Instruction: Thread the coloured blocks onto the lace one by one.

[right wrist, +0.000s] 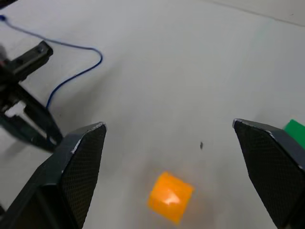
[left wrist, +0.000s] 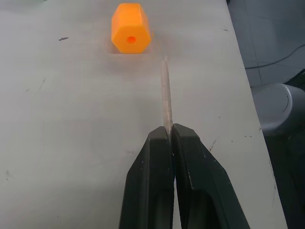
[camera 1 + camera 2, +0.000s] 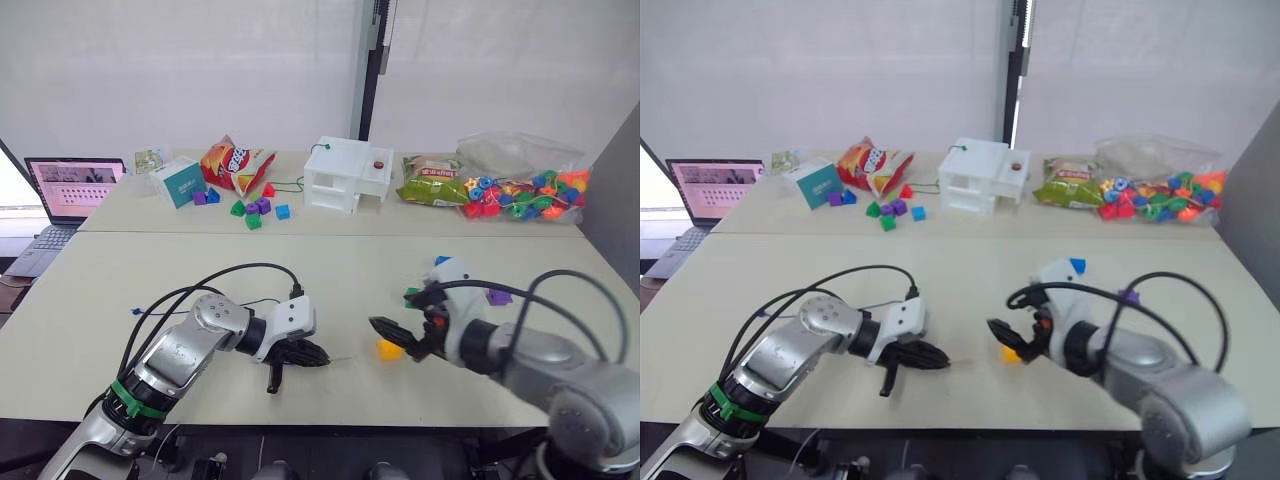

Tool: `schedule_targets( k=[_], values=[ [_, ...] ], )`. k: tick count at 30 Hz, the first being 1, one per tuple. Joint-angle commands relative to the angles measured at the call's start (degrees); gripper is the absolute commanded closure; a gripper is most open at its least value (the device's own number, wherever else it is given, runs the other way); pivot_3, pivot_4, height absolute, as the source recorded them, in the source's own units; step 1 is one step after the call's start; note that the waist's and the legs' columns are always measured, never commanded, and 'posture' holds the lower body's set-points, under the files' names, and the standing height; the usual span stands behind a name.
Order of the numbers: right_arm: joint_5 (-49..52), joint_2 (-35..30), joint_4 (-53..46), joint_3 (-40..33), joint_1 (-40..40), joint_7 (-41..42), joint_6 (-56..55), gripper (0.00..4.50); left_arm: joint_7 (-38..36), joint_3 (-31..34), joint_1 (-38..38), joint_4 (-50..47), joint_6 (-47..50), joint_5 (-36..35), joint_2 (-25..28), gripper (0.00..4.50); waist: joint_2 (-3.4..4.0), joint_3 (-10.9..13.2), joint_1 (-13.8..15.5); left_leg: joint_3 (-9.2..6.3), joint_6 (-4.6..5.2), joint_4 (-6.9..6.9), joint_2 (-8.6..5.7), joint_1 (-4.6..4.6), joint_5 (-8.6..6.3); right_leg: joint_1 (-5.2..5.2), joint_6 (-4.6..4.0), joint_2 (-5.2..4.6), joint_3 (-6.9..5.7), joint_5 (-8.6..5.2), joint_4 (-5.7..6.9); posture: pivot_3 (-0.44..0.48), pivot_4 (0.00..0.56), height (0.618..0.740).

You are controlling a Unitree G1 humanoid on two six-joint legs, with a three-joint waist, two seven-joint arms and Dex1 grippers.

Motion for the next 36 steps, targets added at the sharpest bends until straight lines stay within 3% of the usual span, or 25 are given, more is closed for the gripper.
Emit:
schedule_targets(
  k=[1, 5, 10, 21, 25, 31, 36],
  values=[
    [-2.1, -9.6, 8.8, 4.9, 1.8, 17.0, -18.9, 0.02, -0.6, -0.2, -2.0, -2.3, 1.0, -0.4, 0.8, 4.50, -0.03, 0.0, -0.2, 0.02, 0.00, 0.00, 0.00, 0.00, 0.00, 0.01, 0.00, 0.00, 0.01, 0.00, -0.02, 0.000, 0.150, 0.740],
    [-12.3, -16.6, 20.5, 15.7, 0.7, 28.8, -40.6, 0.02, 0.7, -0.9, -2.5, -3.7, 1.8, -0.3, 0.1, 4.50, -0.09, 0.1, -0.5, 0.04, 0.02, -0.01, 0.08, 0.27, -0.01, 0.27, 0.01, 0.06, 0.05, -0.01, -0.05, 0.000, 0.150, 0.740],
    [-21.6, -16.4, 33.1, 24.6, -4.0, 36.0, -59.9, 0.02, 5.3, -1.9, -2.8, -5.1, 4.6, 1.4, -1.4, 4.50, -0.12, 0.1, -0.4, 0.08, 0.05, 0.03, 0.14, 0.42, -0.03, 0.42, 0.01, 0.08, 0.07, -0.02, -0.08, 0.000, 0.150, 0.740],
    [-27.6, -10.5, 46.7, 29.2, -9.4, 39.3, -72.0, 0.02, 7.0, -5.3, -6.5, -6.0, 9.3, 2.6, -2.3, 4.50, -0.15, 0.1, 0.7, 0.06, 0.04, 0.07, 0.10, 0.39, -0.03, 0.42, 0.01, 0.00, 0.06, -0.01, -0.04, 0.000, 0.150, 0.740],
    [-28.0, -9.5, 48.5, 28.9, -8.7, 39.3, -73.2, 1.21, 7.4, -9.4, -9.8, -6.6, 14.2, 5.6, -0.4, 4.50, -0.15, 0.1, 0.9, 0.06, 0.04, 0.07, 0.08, 0.39, -0.03, 0.42, 0.01, 0.00, 0.07, -0.01, -0.03, 0.000, 0.150, 0.740],
    [-28.1, -8.7, 49.3, 28.3, -7.2, 38.3, -74.4, 3.20, 6.4, -10.9, -12.1, -7.2, 17.5, 4.4, 0.0, 4.50, -0.15, 0.1, 1.0, 0.05, 0.04, 0.07, 0.09, 0.40, -0.03, 0.42, 0.01, 0.01, 0.07, -0.01, -0.03, 0.000, 0.150, 0.740],
    [-27.3, -8.1, 44.2, 28.3, -4.9, 37.1, -71.4, 3.21, 7.1, -12.1, -13.7, -6.3, 18.9, 4.9, -0.5, 4.50, -0.15, 0.1, 1.0, 0.04, 0.04, 0.07, 0.10, 0.43, -0.03, 0.44, 0.01, 0.03, 0.08, -0.01, -0.02, 0.000, 0.150, 0.740]
  ],
)
